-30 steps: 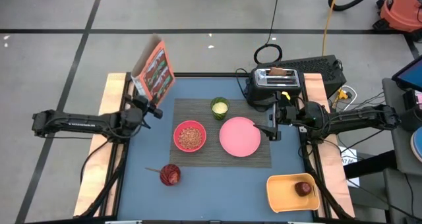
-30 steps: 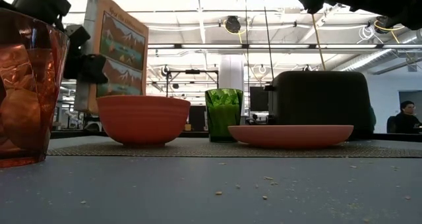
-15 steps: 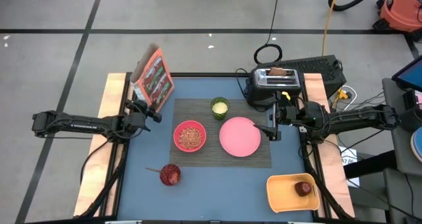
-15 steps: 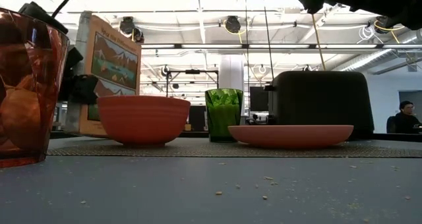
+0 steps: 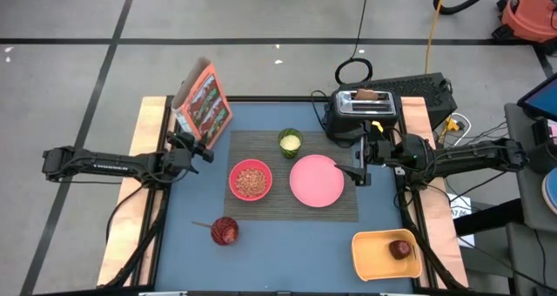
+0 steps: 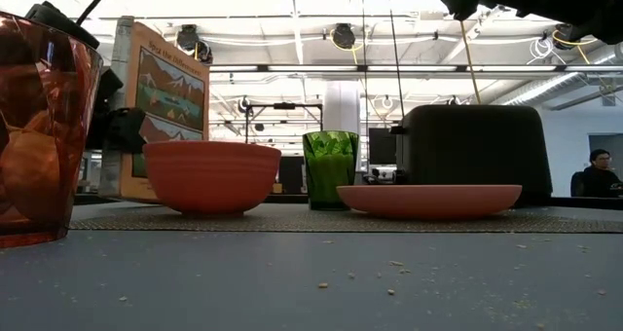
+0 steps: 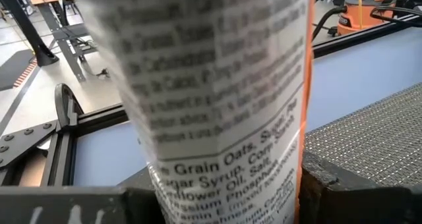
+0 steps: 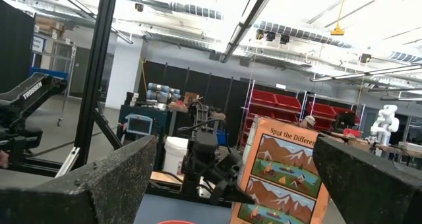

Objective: Arrange a breakfast setting
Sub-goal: Pour the cereal into the red bowl, then put the toasted bread from the toaster onto the pink plate

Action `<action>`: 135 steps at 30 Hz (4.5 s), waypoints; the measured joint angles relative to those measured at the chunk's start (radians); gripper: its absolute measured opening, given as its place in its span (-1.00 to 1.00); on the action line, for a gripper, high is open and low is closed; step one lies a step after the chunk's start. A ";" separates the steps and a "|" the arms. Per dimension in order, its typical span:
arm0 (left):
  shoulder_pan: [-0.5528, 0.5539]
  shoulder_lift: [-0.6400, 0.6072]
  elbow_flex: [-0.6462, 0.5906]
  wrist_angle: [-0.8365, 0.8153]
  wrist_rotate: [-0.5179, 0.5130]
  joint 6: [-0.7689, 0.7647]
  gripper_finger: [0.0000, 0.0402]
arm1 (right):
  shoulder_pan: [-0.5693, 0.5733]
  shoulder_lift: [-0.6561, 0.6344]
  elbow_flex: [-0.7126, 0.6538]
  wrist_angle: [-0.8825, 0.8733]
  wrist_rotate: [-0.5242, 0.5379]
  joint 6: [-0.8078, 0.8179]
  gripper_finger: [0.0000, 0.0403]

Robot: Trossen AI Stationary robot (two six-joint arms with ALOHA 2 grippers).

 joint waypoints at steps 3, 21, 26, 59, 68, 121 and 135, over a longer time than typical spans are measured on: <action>0.000 0.000 0.000 0.000 0.000 -0.012 -0.15 | 0.000 0.000 0.000 0.000 0.000 0.000 0.96; 0.000 0.000 0.000 0.002 0.001 -0.026 0.68 | 0.000 0.000 0.000 0.000 0.000 0.000 0.96; 0.000 0.000 0.000 0.002 0.000 -0.026 0.87 | 0.000 0.000 0.000 0.000 0.000 0.000 0.96; 0.000 -0.001 0.000 0.340 -0.132 0.210 0.97 | 0.000 0.000 0.000 0.000 0.000 0.000 0.96; 0.000 -0.001 0.000 0.612 -0.136 0.441 0.97 | 0.000 0.000 0.000 0.000 0.000 0.000 0.96; 0.000 -0.001 0.063 1.375 0.003 0.904 0.97 | 0.000 0.000 0.000 0.000 0.000 0.000 0.96; -0.002 -0.001 0.241 1.362 0.003 1.034 0.97 | 0.000 0.000 0.000 -0.001 0.000 0.000 0.96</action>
